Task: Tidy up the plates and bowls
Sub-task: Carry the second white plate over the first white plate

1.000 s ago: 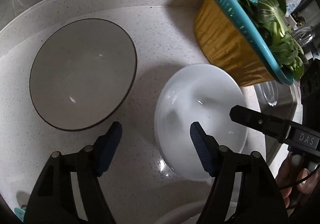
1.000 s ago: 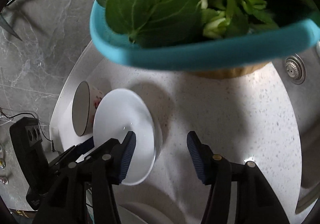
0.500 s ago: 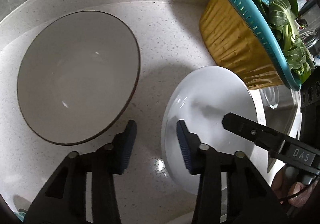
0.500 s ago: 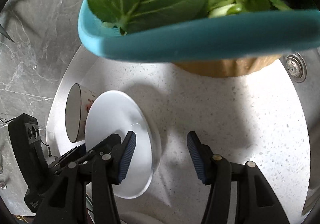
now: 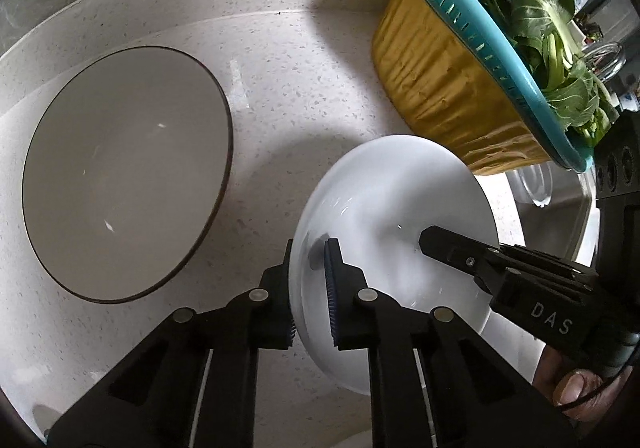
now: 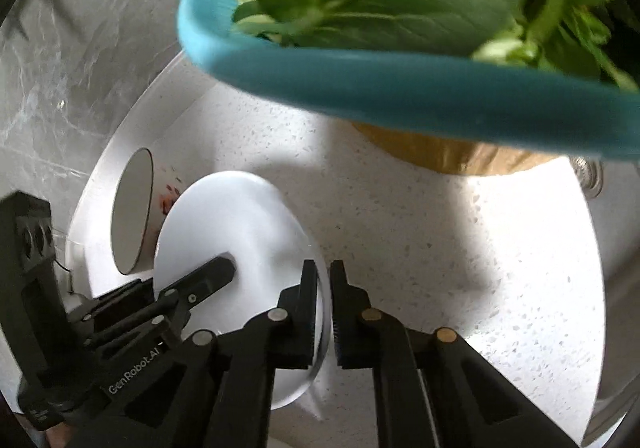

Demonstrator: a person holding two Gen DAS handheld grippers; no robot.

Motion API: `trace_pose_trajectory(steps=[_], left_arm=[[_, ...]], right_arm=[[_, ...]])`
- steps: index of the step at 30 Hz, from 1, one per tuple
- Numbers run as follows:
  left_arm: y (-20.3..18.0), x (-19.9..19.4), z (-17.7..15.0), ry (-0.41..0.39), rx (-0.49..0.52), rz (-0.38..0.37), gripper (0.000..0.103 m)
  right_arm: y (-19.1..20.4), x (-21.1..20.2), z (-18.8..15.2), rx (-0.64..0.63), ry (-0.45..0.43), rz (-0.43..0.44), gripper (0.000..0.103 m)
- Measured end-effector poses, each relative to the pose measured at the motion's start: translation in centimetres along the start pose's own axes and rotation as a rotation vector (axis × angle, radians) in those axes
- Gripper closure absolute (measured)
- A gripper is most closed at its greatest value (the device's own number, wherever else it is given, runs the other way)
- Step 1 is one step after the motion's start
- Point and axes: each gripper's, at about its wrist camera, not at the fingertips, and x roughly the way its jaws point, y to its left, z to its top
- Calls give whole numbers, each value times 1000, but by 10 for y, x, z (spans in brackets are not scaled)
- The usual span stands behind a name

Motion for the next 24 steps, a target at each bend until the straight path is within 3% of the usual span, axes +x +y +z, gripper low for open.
trace_pose_trajectory(steps=[16,24], left_arm=[[-13,-42,-9,-30,19,4,94],[-18,-89,-40,-66,34,-6,94]], right_arm=[[13,-24,4,-28,-21,23,94],[33,-57,-13,-78,-37,47,94]])
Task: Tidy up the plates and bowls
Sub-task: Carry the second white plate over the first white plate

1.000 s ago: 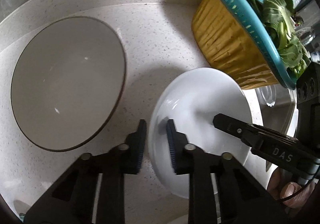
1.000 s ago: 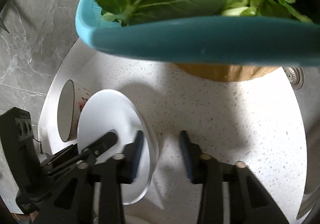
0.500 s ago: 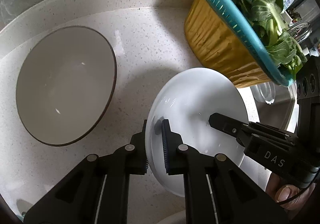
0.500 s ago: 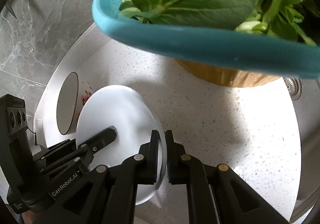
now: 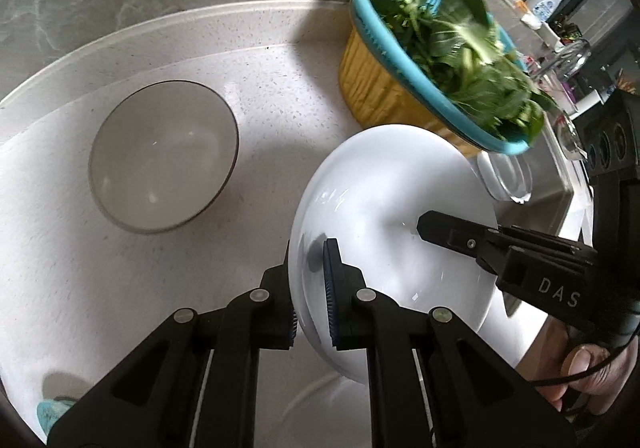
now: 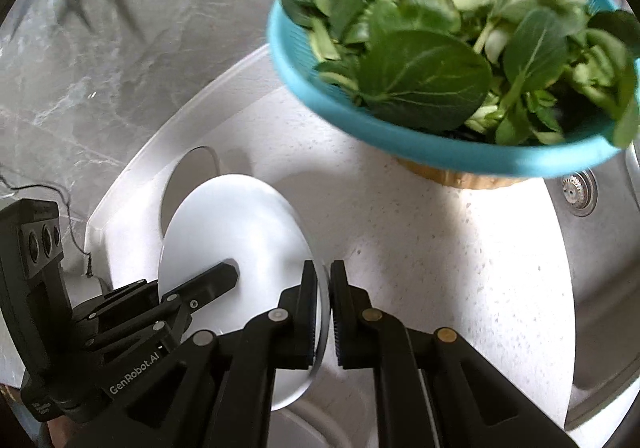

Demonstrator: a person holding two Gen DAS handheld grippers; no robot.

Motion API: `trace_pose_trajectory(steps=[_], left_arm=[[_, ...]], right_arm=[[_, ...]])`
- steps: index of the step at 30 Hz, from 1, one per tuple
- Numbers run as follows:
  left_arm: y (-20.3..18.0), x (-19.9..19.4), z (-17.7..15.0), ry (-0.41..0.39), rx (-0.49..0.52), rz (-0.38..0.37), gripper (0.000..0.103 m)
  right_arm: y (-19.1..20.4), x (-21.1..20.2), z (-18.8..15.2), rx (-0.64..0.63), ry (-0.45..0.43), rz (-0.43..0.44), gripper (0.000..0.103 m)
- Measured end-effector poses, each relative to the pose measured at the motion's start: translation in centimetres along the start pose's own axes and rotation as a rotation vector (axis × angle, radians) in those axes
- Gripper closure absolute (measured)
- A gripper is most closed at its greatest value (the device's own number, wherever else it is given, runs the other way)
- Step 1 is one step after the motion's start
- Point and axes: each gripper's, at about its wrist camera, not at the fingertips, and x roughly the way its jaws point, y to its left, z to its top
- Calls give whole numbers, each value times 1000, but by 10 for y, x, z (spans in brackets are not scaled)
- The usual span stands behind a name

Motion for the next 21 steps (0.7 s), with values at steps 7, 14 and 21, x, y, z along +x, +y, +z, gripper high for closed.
trace_pose_trajectory(steps=[7,14,21], left_arm=[[0,-40,-53,-6,1,12,94],[7,-57,-111,15,8,13,94],[9,-50,-153,60,24,-3,94]], right_arm=[[12,-23,-39,-57,36,15,94],[28,-20,-78,-90,96,16,94],[29,-13,-112,-88,157,-5,94]])
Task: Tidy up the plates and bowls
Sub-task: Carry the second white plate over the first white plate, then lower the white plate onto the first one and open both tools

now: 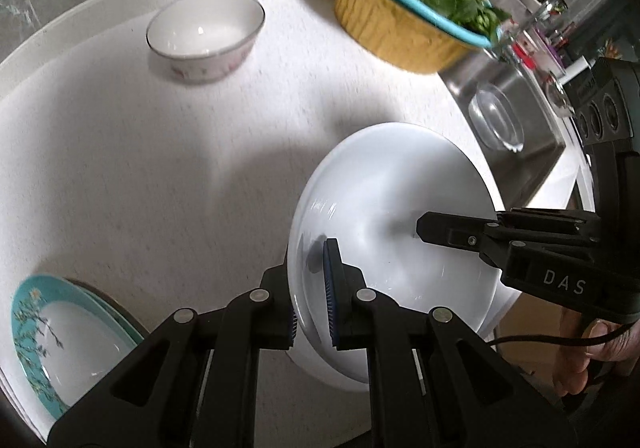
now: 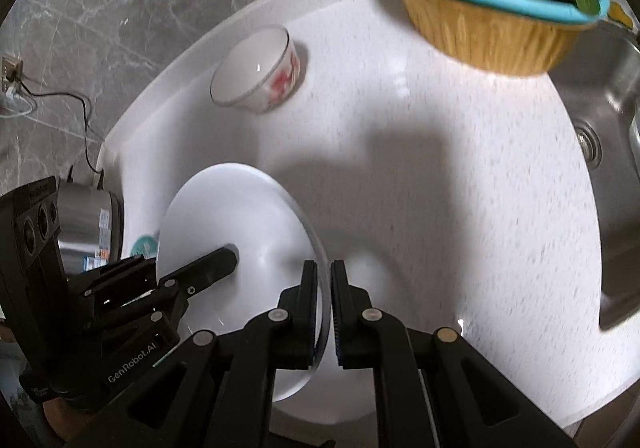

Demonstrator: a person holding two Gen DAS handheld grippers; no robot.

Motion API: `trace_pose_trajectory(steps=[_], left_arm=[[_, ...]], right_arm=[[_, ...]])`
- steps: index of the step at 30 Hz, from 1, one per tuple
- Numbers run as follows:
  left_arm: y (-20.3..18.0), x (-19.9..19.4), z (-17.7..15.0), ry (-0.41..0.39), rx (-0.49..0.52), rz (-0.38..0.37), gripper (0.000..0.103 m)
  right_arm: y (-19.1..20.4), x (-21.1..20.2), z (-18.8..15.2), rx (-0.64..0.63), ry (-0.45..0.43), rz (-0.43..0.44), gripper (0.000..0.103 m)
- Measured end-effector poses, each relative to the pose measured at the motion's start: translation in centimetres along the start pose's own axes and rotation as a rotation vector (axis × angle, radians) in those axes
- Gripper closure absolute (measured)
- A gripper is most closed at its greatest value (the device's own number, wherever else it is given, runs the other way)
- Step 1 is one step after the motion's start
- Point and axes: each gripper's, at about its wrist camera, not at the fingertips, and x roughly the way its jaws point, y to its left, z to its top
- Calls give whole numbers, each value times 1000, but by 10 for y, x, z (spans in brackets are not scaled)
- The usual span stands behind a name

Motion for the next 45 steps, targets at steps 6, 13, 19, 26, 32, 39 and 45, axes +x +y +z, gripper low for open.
trace_pose_trajectory(steps=[6,13,19,26,32,39,45], left_arm=[[-8,15,-15,41,36,-6,94],[-13,28,-26,65,67,7,93],[-12,44,-24,90,80,22,92],[-18,53,-15,82,95,38,89],[-19,53,-14,78,90,34,87],[-18,51,-14,67,73,9,82],[-24,47,-17,54,91,-18,53]], right_arm=[[-8,9,-19,27,31,-21,94],[-15,21,-25,35,54,-48,94],[-16,32,-27,15,69,-77,94],[-9,36,-25,-10,66,-102,93],[-9,36,-21,-35,67,-118,93],[-7,37,-24,-46,73,-123,91],[-4,36,-25,-51,70,-107,89]])
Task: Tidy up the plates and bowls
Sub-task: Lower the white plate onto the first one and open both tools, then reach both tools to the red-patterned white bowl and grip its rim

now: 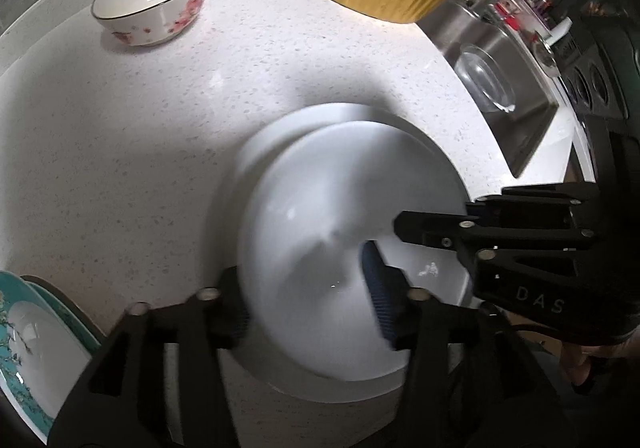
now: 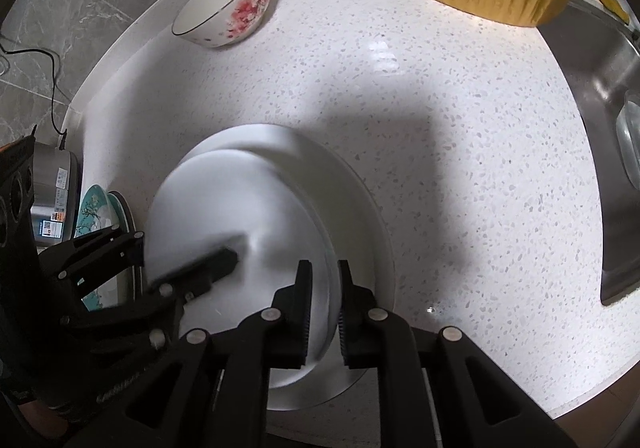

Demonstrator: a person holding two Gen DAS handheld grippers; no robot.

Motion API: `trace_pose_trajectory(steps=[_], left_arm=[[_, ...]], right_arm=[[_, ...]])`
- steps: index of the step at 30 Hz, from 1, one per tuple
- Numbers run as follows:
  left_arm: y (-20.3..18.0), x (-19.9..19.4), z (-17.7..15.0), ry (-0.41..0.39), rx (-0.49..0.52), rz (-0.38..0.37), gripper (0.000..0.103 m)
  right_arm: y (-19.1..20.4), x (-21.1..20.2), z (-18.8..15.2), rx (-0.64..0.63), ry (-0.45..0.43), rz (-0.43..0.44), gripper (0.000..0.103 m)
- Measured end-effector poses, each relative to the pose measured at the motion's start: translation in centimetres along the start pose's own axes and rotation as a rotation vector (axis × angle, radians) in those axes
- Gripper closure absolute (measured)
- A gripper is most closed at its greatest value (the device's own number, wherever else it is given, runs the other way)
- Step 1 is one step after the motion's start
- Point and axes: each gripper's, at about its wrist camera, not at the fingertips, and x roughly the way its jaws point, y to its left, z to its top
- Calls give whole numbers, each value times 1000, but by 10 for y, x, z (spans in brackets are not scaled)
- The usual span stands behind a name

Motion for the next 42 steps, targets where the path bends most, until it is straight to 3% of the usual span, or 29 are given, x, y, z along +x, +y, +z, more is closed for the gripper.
trace_pose_trajectory(steps=[8,11,12,13,15,16,17,19,20,21,24,26,31,34,36,42], left_arm=[[3,-3,0,-14,-25,-24,51],[3,-8,0,-27,-25,-26,45],[3,-11,0,-34,-23,-28,38],[1,-15,0,-43,-20,-39,20],[-1,-24,0,-64,-16,-41,9],[-2,-28,1,-71,-17,-39,0],[-1,-34,3,-76,-23,-30,0],[2,-43,6,-90,-44,-29,0],[7,-50,9,-96,-64,-36,0],[11,-55,11,-103,-80,-45,0],[25,-74,20,-130,-109,-59,0],[38,-88,32,-165,-115,-27,0],[82,-105,73,-235,-114,151,0],[116,-99,106,-214,-153,198,0],[139,-89,134,-180,-185,227,0],[182,-48,183,-87,-222,244,1]], right_arm=[[2,-3,-1,-5,-6,1,88],[1,-8,0,-1,-13,5,86],[0,-12,0,1,-21,5,85],[-2,-17,0,6,-31,10,83],[-5,-25,1,18,-47,40,58],[-7,-30,2,28,-57,72,54],[-8,-37,3,29,-69,86,48],[-9,-48,6,20,-95,72,28],[-10,-53,7,22,-111,62,9],[-11,-63,10,28,-139,69,6],[-16,-80,19,23,-148,106,7],[-17,-88,26,16,-171,108,6],[-5,-103,67,-38,-245,85,6],[18,-106,99,-90,-300,71,7],[31,-101,123,-123,-326,53,12],[51,-53,192,-83,-223,5,36]])
